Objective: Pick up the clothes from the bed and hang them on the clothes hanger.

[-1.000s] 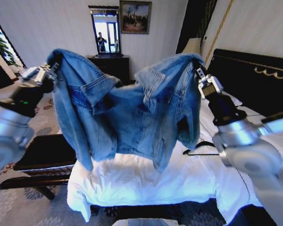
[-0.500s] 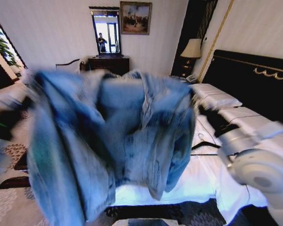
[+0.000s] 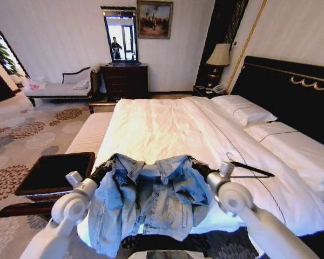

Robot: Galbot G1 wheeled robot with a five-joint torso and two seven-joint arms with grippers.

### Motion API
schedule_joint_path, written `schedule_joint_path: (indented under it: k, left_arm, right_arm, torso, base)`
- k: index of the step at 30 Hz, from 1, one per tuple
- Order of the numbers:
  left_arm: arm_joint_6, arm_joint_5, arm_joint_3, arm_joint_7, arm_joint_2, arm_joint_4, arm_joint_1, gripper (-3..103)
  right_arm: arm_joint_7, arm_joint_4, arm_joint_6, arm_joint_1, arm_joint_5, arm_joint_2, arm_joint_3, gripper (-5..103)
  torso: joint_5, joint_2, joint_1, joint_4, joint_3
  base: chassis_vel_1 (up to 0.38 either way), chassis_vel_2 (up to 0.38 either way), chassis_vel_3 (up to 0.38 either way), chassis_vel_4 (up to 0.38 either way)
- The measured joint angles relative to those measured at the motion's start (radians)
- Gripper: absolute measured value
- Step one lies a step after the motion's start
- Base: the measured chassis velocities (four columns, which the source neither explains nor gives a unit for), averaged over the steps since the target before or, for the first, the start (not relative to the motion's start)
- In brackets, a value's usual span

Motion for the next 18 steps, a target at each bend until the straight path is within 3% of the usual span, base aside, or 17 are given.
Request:
schedule_joint_path:
  k: [3, 5, 8, 10, 13, 14, 18]
  left_arm:
    - [-0.007, -0.087, -0.032, -0.003, 0.086, 0.013, -0.118, 4]
    - [-0.008, -0.114, -0.035, -0.01, 0.121, 0.022, -0.163, 4]
    - [-0.011, -0.218, -0.025, -0.031, 0.267, 0.074, -0.318, 4]
    - [-0.012, -0.231, -0.021, -0.036, 0.292, 0.088, -0.345, 4]
    - [-0.021, -0.317, -0.038, -0.038, 0.422, 0.147, -0.47, 4]
    - [-0.021, -0.317, -0.038, -0.038, 0.422, 0.147, -0.47, 4]
    - [-0.033, -0.404, -0.084, -0.038, 0.555, 0.167, -0.57, 4]
  right_arm:
    - [-0.084, -0.046, 0.067, 0.124, 0.015, -0.025, -0.041, 4]
    - [-0.097, -0.06, 0.08, 0.172, 0.037, -0.035, -0.061, 4]
    - [-0.125, -0.144, 0.122, 0.414, 0.105, -0.059, -0.17, 4]
    - [-0.129, -0.167, 0.129, 0.462, 0.114, -0.059, -0.196, 4]
    - [-0.149, -0.31, 0.157, 0.779, 0.163, -0.014, -0.367, 4]
    - [-0.149, -0.31, 0.157, 0.779, 0.163, -0.014, -0.367, 4]
    - [-0.157, -0.384, 0.168, 1.03, 0.199, 0.057, -0.464, 4]
  torso:
    - [-0.0003, 0.0, -0.001, -0.0004, 0.0]
    - [0.0, 0.0, -0.001, -0.0006, 0.0]
    - [0.0001, 0.0, 0.0, -0.0004, 0.0]
    - [-0.0001, 0.0, 0.0, -0.0003, 0.0]
    - [0.0001, 0.0, 0.0, -0.0012, 0.0]
    - [0.0001, 0.0, 0.0, -0.0012, 0.0]
    - [-0.0007, 0.0, 0.0, 0.0015, 0.0]
  base:
    - [0.0, 0.0, 0.0, 0.0]
    - [0.0, 0.0, 0.0, 0.0]
    - [0.0, 0.0, 0.0, 0.0]
    - [0.0, 0.0, 0.0, 0.0]
    - [0.0, 0.0, 0.0, 0.0]
    - [0.0, 0.0, 0.0, 0.0]
    - [0.0, 0.0, 0.0, 0.0]
